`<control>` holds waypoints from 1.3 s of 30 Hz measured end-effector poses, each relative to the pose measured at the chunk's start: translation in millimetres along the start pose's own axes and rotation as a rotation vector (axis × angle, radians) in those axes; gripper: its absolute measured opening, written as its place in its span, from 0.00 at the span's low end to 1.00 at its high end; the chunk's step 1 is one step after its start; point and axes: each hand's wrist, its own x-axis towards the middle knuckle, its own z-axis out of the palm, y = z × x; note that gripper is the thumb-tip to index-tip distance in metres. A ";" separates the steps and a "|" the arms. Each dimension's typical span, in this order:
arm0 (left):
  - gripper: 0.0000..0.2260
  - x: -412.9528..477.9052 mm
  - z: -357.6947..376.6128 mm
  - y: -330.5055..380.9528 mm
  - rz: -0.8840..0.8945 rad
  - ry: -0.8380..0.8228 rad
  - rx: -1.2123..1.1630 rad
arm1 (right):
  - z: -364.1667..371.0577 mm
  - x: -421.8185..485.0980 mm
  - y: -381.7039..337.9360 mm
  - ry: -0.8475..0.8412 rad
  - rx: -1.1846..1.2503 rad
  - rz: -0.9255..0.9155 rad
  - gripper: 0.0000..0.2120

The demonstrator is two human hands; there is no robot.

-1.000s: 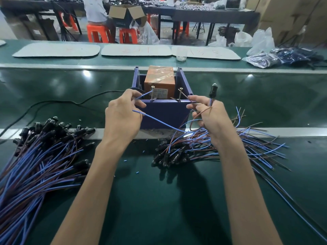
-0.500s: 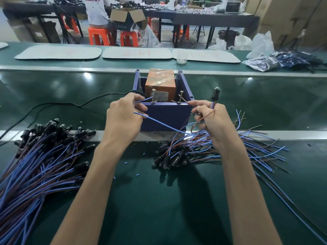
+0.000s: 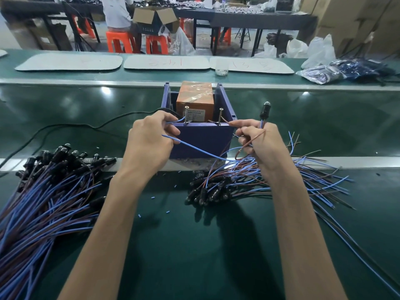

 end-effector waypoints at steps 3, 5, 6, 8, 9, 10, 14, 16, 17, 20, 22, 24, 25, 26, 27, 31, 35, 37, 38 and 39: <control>0.19 -1.3 -1.0 1.2 0.001 -0.004 0.000 | 0.2 -0.9 -1.7 0.004 0.011 0.012 0.18; 0.20 -1.9 -1.6 2.4 -0.002 -0.010 -0.003 | 0.0 -1.9 -3.2 0.001 0.018 0.013 0.18; 0.20 -1.9 -2.0 2.7 -0.004 -0.014 -0.003 | 0.0 -2.5 -3.8 -0.001 0.016 0.014 0.18; 0.20 -1.8 -2.8 3.1 -0.013 -0.020 0.002 | -0.4 -3.4 -5.2 0.000 0.012 0.021 0.18; 0.20 -1.7 -3.3 3.2 -0.018 -0.022 0.005 | -0.3 -3.8 -5.6 0.002 0.012 0.025 0.18; 0.20 -1.5 -3.7 3.1 -0.020 -0.025 0.010 | -0.1 -3.9 -5.9 0.004 0.013 0.028 0.18; 0.19 -0.8 -4.3 2.5 -0.007 -0.032 0.025 | -0.5 -5.0 -7.2 -0.001 0.020 0.027 0.17; 0.17 -0.6 -4.5 2.2 0.015 -0.033 0.040 | -0.9 -5.7 -7.5 0.003 0.022 0.020 0.17; 0.17 -0.8 -4.7 2.1 0.024 -0.036 0.047 | -1.0 -6.0 -7.6 0.005 0.017 0.016 0.17; 0.17 -0.8 -5.2 1.6 0.036 -0.041 0.058 | -0.8 -6.1 -7.6 0.011 0.009 0.014 0.17; 0.17 -0.4 -5.1 1.2 0.039 -0.048 0.063 | -0.4 -6.2 -8.2 0.008 0.016 0.015 0.17; 0.16 0.4 -4.4 0.7 0.044 -0.050 0.067 | -0.4 -6.0 -8.5 0.004 0.021 0.016 0.17; 0.15 0.4 -4.3 0.6 0.045 -0.049 0.067 | -0.6 -6.3 -8.4 0.004 0.020 0.018 0.17; 0.14 0.2 -4.4 0.8 0.045 -0.047 0.065 | -0.6 -6.3 -8.5 0.004 0.019 0.021 0.17; 0.14 -0.2 -4.5 0.9 0.047 -0.045 0.063 | -0.9 -6.3 -8.7 0.004 0.020 0.023 0.17; 0.16 -1.3 -3.1 0.4 0.048 -0.056 0.058 | -1.1 -5.5 -8.5 0.012 0.010 0.029 0.16; 0.17 -1.6 -3.4 -0.5 0.039 -0.066 0.070 | -1.1 -6.0 -7.6 0.010 -0.001 0.026 0.16; 0.19 -1.8 -4.3 -0.1 0.047 -0.077 0.082 | -0.9 -5.7 -7.8 0.010 -0.017 0.030 0.16; 0.20 -1.8 -4.6 0.0 0.049 -0.082 0.082 | -0.7 -5.2 -8.1 0.010 -0.028 0.037 0.16; 0.20 -2.0 -5.0 0.1 0.051 -0.086 0.080 | -0.6 -4.5 -8.7 0.010 -0.036 0.045 0.16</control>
